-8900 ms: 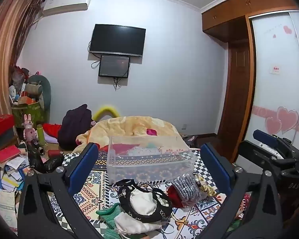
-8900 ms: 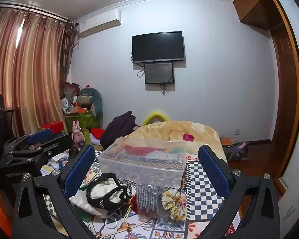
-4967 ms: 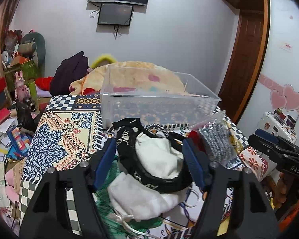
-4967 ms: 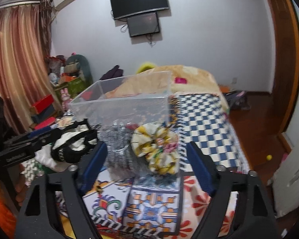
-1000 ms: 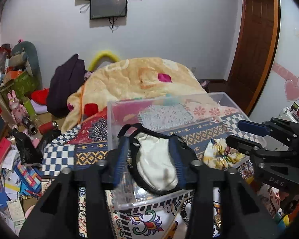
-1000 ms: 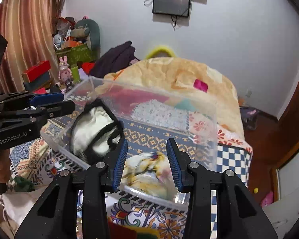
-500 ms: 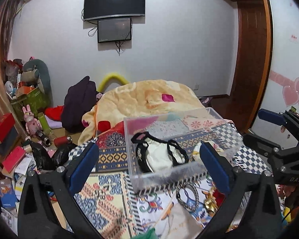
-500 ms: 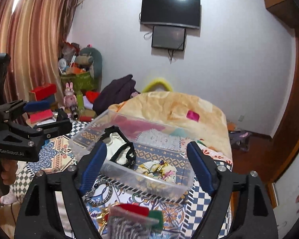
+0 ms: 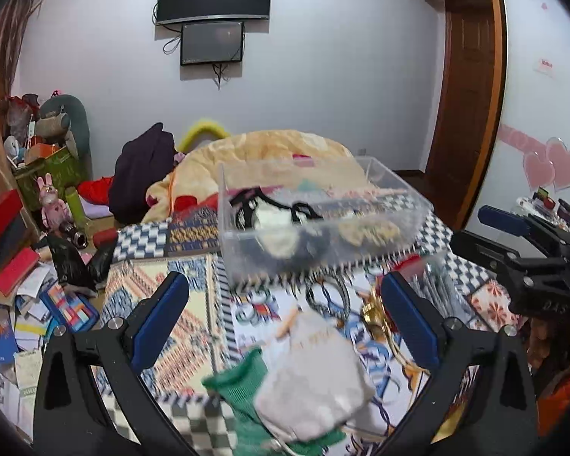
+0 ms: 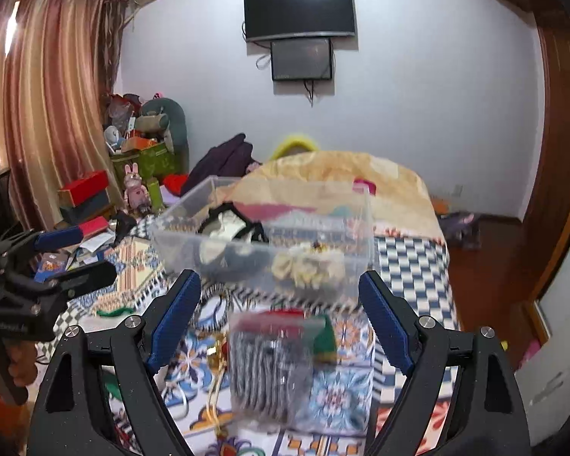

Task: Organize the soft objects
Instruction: 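Grasp the bag of gray gloves with the right tool while the left tool grasps the white drawstring pouch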

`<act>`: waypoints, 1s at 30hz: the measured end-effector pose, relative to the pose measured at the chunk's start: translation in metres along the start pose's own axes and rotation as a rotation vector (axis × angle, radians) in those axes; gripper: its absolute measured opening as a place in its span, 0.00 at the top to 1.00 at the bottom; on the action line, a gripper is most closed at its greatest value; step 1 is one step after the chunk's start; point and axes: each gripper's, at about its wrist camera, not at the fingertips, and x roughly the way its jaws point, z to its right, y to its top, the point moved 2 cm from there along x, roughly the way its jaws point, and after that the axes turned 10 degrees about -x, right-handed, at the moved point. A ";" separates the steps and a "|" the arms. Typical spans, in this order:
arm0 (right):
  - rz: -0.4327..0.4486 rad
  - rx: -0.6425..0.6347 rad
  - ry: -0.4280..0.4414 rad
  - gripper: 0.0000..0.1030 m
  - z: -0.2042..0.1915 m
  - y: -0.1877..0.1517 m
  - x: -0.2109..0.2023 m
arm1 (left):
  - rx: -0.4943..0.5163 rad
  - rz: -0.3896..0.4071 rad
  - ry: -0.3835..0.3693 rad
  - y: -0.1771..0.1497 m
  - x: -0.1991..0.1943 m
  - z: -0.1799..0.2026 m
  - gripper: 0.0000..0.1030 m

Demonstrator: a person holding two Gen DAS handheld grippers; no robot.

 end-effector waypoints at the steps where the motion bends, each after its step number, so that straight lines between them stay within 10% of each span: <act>1: -0.006 0.002 -0.003 0.19 -0.001 -0.004 0.000 | 0.005 -0.006 -0.001 -0.006 0.001 0.002 0.01; 15: -0.105 0.021 0.032 0.20 -0.012 -0.054 0.012 | -0.048 -0.047 -0.047 -0.050 0.003 -0.009 0.01; 30: -0.152 0.027 0.051 0.65 -0.013 -0.067 0.025 | -0.047 -0.119 -0.078 -0.068 0.013 -0.011 0.67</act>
